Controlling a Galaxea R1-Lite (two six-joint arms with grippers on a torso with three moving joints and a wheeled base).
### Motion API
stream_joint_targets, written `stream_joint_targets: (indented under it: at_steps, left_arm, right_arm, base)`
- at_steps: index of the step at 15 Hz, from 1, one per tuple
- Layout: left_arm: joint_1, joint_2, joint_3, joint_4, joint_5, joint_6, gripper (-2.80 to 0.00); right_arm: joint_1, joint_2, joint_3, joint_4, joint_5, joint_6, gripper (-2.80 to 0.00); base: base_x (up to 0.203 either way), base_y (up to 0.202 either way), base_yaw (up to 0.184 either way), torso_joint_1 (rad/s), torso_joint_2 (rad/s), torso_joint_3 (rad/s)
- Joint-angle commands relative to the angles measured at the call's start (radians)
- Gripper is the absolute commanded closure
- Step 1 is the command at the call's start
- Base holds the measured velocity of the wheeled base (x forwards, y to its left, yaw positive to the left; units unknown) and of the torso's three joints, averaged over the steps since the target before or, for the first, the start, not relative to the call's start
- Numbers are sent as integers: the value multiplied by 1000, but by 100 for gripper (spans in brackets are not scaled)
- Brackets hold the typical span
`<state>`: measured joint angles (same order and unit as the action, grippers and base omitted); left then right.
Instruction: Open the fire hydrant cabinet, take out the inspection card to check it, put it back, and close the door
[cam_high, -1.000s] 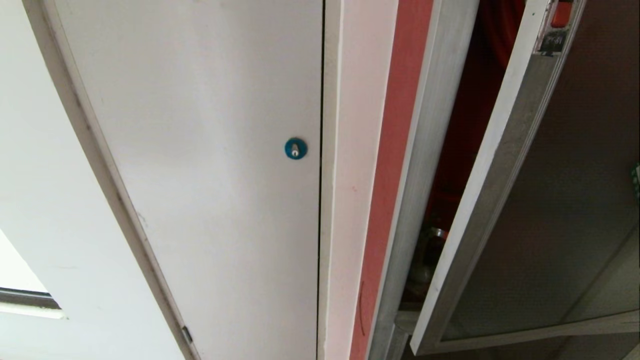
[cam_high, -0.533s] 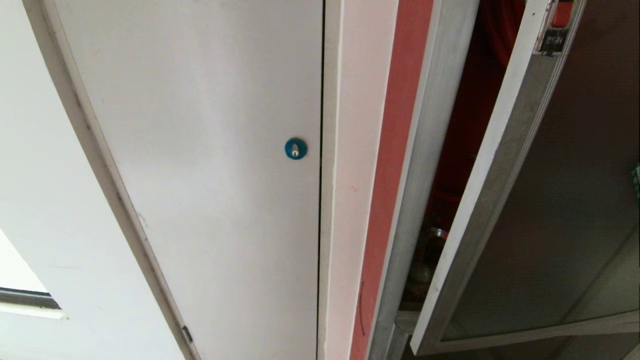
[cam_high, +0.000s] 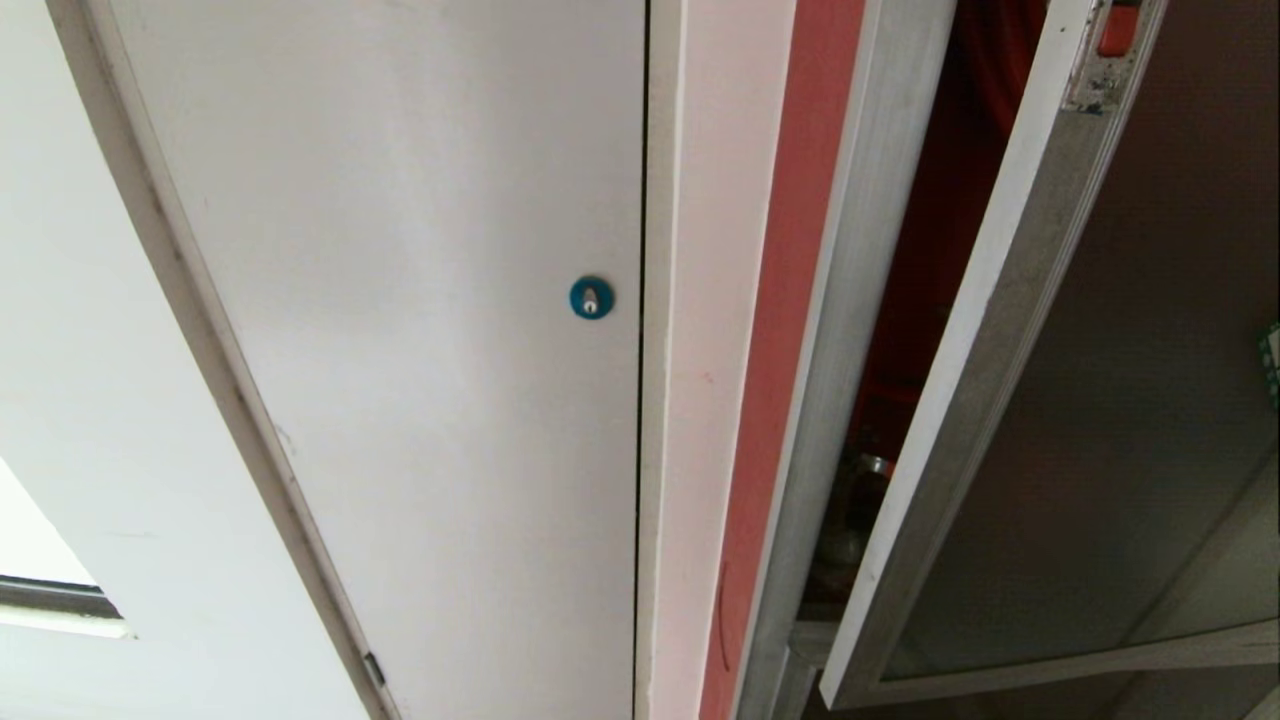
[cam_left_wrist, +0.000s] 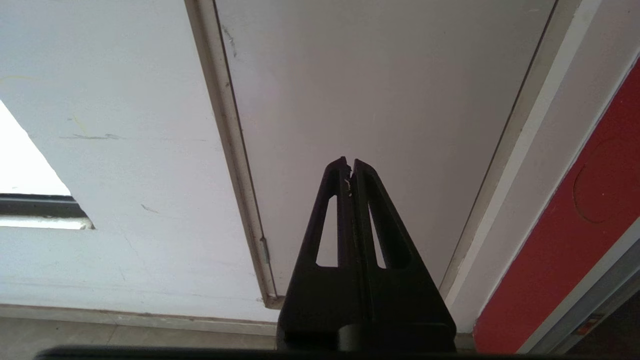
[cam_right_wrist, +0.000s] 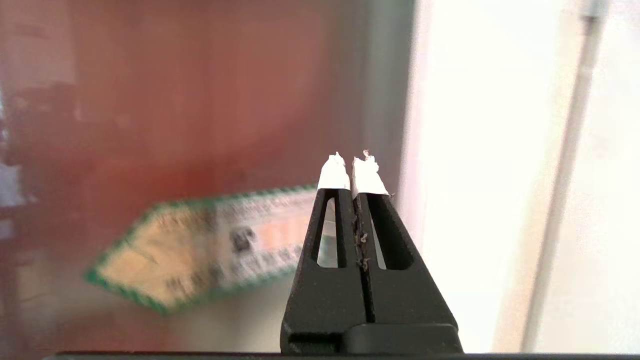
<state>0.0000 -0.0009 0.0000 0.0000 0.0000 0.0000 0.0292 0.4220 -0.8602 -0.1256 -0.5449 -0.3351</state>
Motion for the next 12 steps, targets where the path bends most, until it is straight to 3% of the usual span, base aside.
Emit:
stream_joint_targets:
  at_steps: [1,3,7,10,12]
  left_arm:
    - [0,1,0,0,0,0,0]
    - [0,1,0,0,0,0,0]
    - [0,1,0,0,0,0,0]
    - [0,0,0,0,0,0,0]
    - [0,1,0,0,0,0,0]
  right_arm:
    - [-13,-120,1,62,5,-2,0]
    - [-15,-203,22,161,58,15,0]
    - [-14,-388,297,270,413,129,0]
    - [-15,-415,505,242,501,264,0]
    - [-15,-419,643,156,546,299,0]
  base:
    - [0,0,0,0,0,0]
    - [0,0,0,0,0,0]
    - [0,0,0,0,0,0]
    - [0,0,0,0,0,0]
    - [0,0,0,0,0,0]
